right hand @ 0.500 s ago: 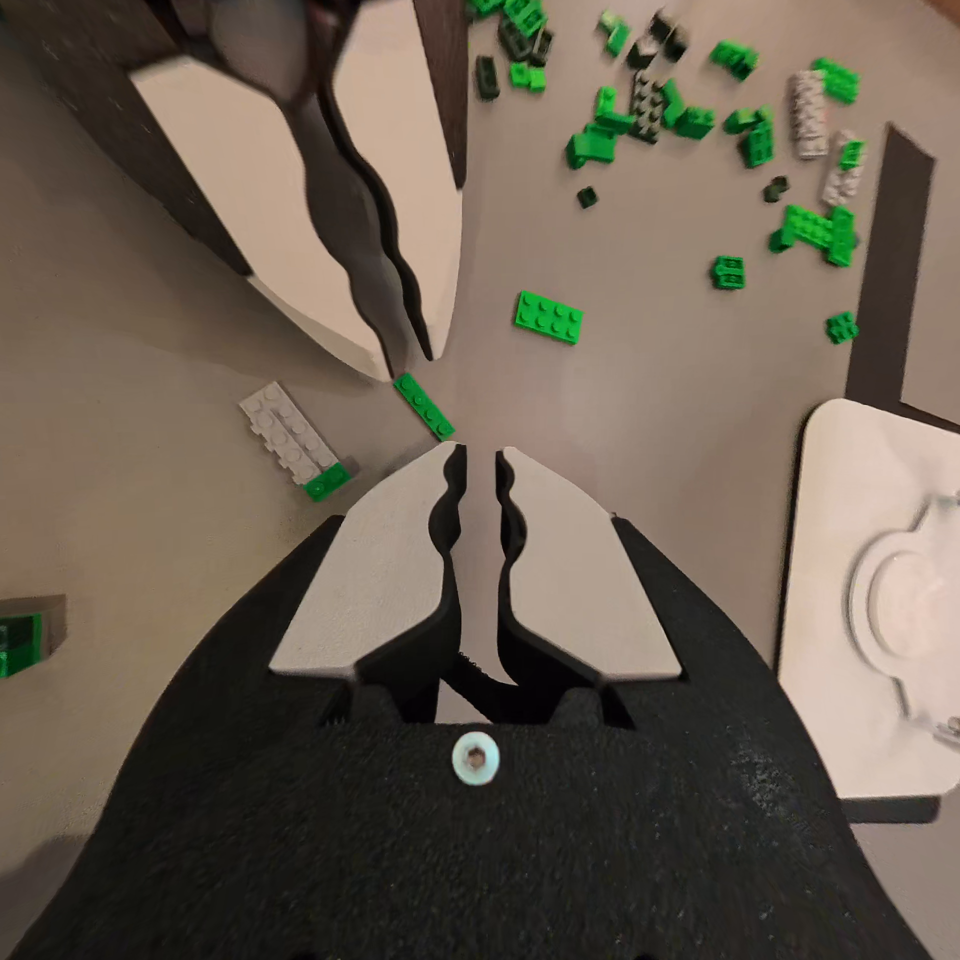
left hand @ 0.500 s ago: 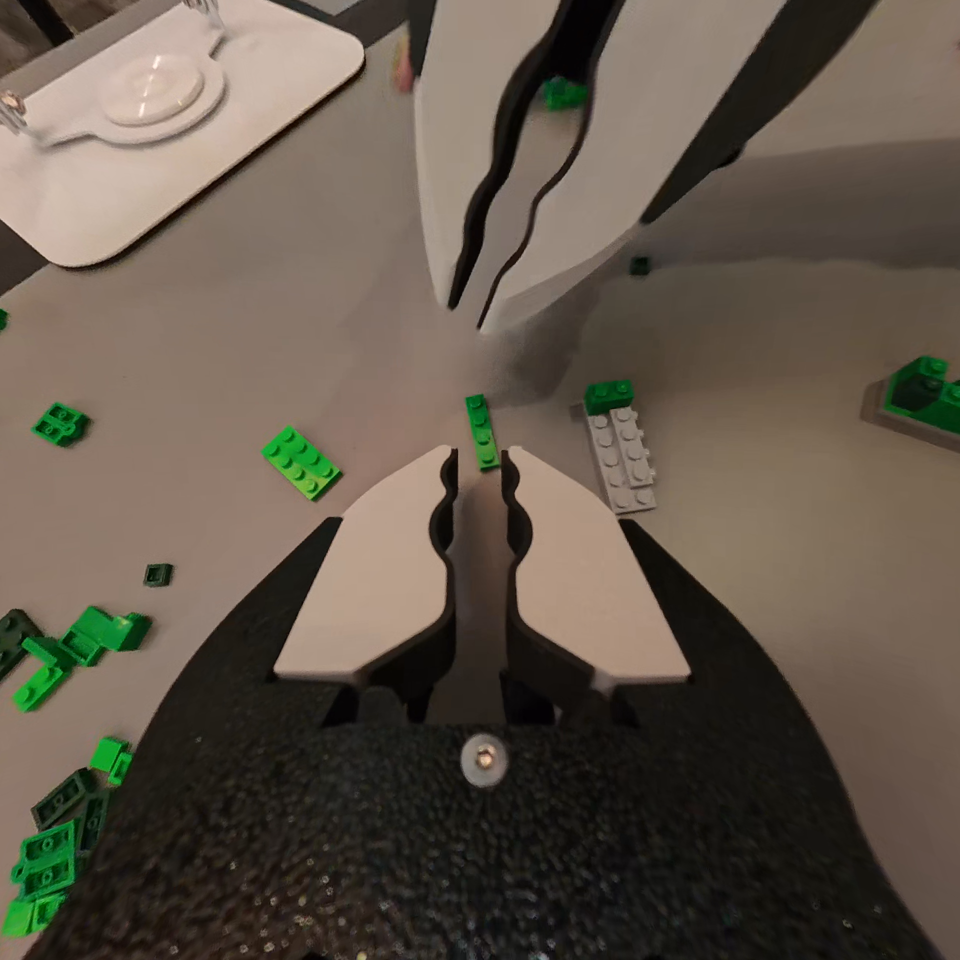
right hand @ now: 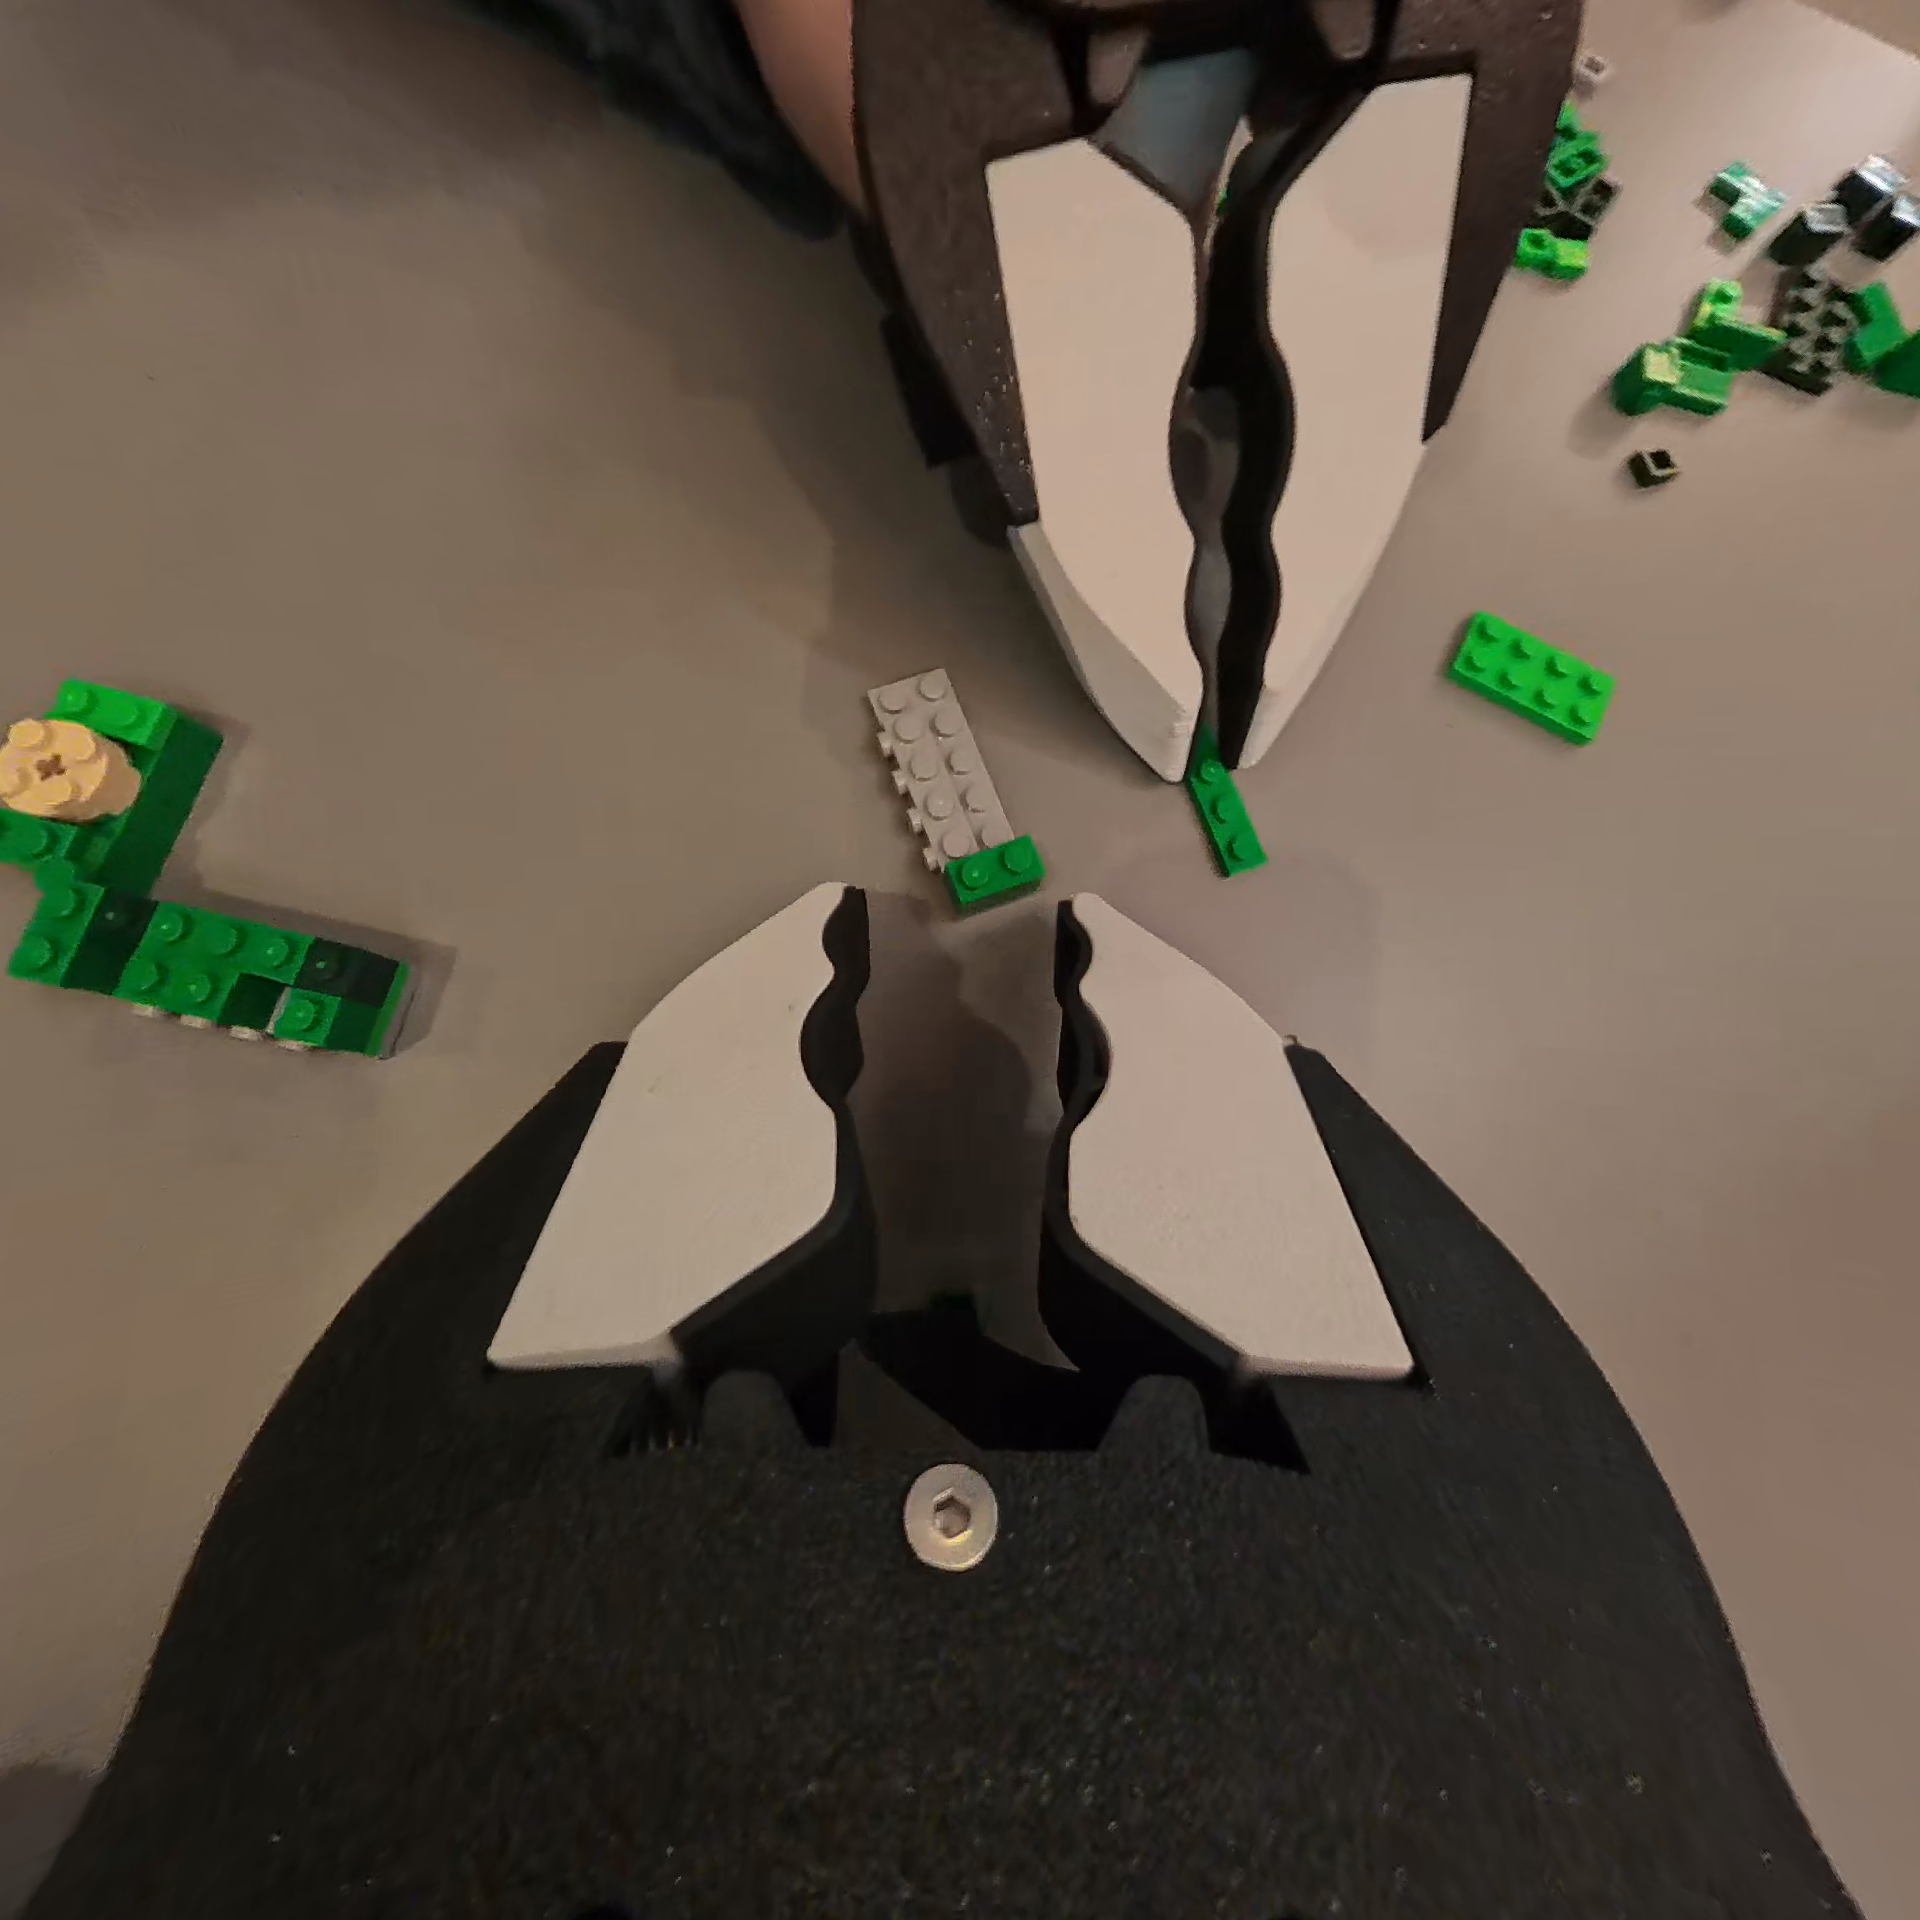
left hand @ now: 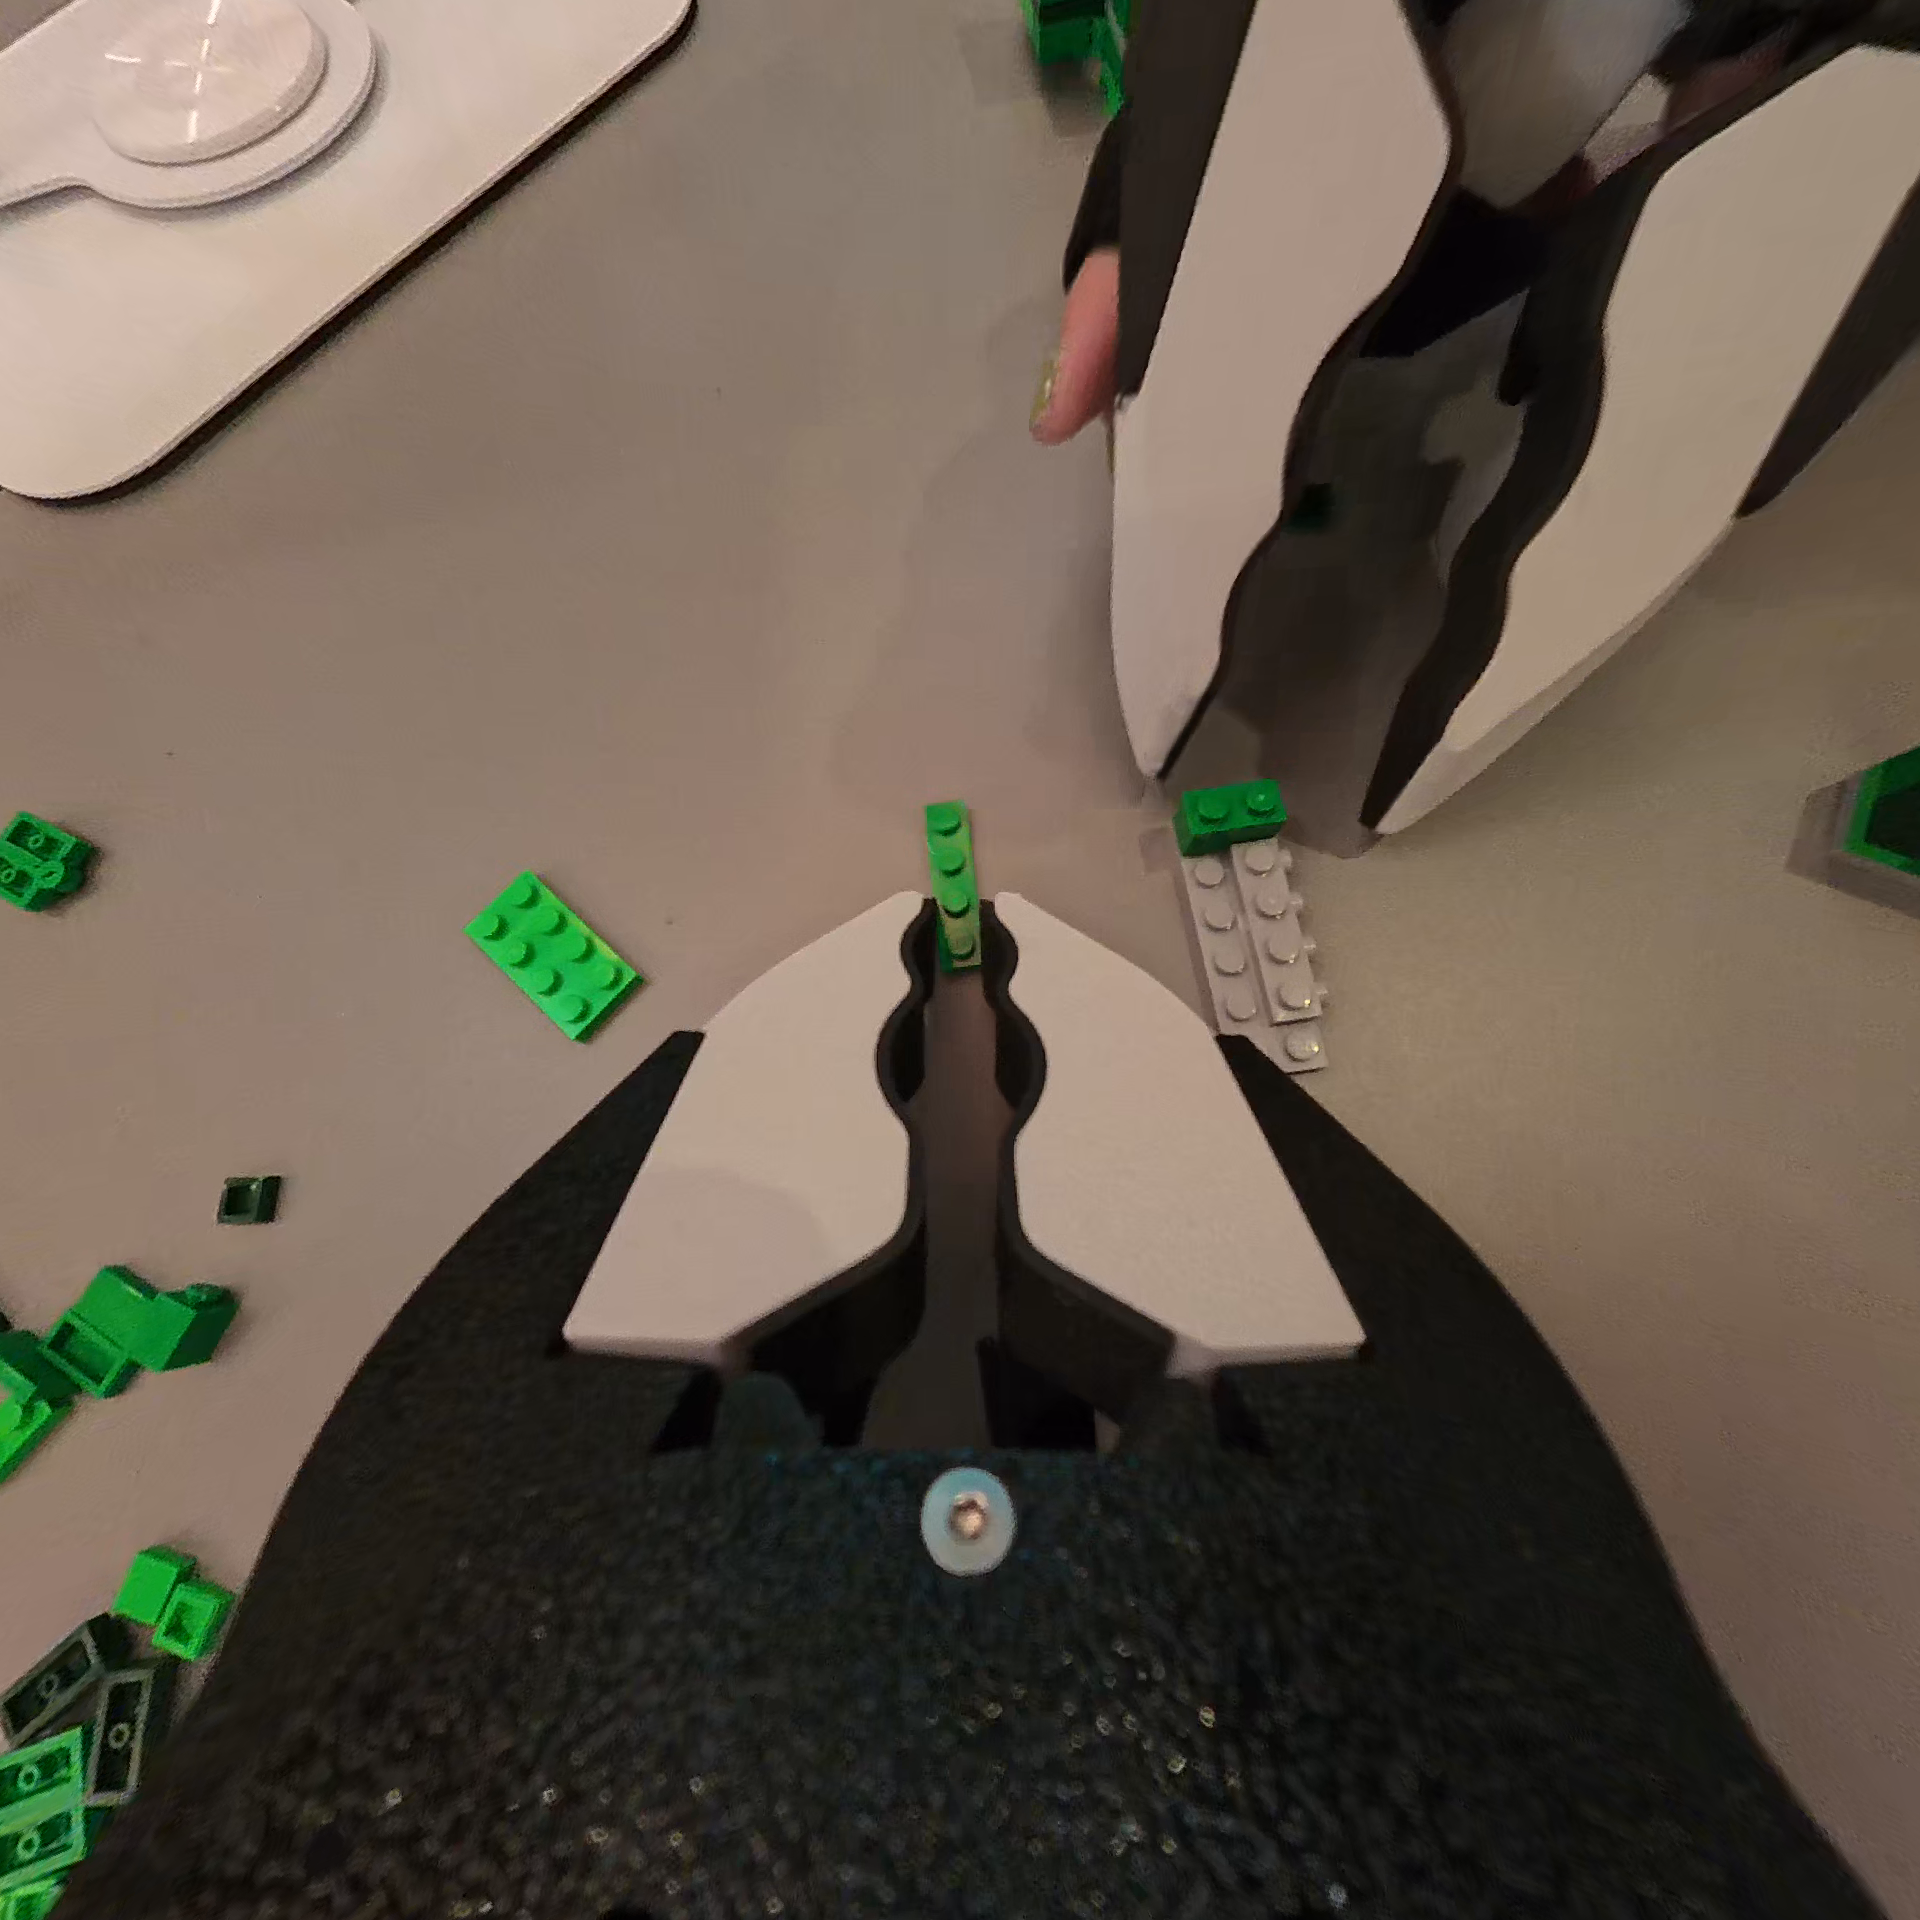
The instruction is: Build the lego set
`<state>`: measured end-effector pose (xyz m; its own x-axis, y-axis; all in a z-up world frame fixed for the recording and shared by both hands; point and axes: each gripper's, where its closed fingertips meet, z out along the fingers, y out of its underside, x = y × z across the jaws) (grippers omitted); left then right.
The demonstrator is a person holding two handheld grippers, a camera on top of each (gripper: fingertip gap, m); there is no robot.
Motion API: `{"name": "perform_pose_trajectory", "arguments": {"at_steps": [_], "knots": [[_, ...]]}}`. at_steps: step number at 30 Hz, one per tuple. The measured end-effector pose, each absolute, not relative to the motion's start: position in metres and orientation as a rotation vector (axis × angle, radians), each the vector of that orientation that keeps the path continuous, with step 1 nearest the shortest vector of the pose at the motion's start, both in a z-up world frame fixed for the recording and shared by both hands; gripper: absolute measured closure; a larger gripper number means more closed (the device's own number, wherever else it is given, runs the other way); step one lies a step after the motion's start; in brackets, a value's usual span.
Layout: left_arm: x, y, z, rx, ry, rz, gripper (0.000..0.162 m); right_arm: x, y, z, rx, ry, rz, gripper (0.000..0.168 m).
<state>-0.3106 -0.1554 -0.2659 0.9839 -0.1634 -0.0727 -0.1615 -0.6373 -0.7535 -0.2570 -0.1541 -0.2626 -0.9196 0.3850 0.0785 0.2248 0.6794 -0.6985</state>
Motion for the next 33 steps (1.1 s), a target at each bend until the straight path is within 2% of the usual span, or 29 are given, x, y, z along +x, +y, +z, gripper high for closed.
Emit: {"name": "perform_pose_trajectory", "arguments": {"at_steps": [6,10,16,20,33], "knots": [[-0.308,-0.160,-0.266,-2.266,0.256,-0.017,0.155,-0.261,-0.159,-0.264,-0.376,-2.734,1.185,0.138],[-0.307,-0.171,-0.263,-2.262,0.333,0.036,0.155,-0.262,-0.160,-0.263,-0.337,-2.744,1.228,0.151],[-0.286,-0.179,-0.243,-2.136,0.465,-0.032,0.155,-0.266,-0.159,-0.261,-0.438,-2.647,1.194,0.151],[-0.279,-0.178,-0.237,-2.086,0.578,0.084,0.155,-0.269,-0.158,-0.257,-0.447,-2.503,1.127,0.152],[-0.284,-0.176,-0.251,-2.183,0.606,0.195,0.155,-0.272,-0.162,-0.254,-0.416,-2.390,1.051,0.152]]}}
